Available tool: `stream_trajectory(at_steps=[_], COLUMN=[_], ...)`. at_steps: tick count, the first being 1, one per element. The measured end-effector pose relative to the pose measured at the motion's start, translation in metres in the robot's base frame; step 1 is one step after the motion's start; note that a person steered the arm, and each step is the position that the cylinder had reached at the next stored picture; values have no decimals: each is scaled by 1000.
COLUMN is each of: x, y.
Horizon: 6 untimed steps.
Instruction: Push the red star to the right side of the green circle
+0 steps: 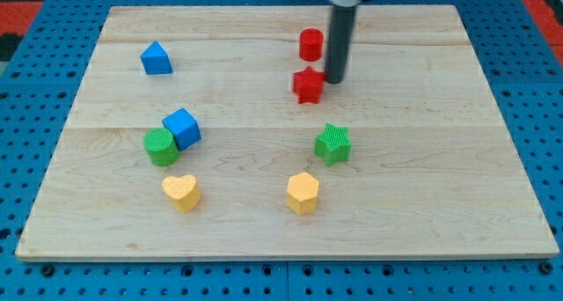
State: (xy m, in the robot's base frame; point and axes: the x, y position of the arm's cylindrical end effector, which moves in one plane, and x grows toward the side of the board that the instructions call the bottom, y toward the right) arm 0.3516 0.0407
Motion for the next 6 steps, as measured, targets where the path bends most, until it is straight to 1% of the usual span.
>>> stream_trajectory(at_steps=[1,2,3,4,5,6], x=[28,51,55,75,97,97], y=[-69,-57,-69,-101,-72,-32])
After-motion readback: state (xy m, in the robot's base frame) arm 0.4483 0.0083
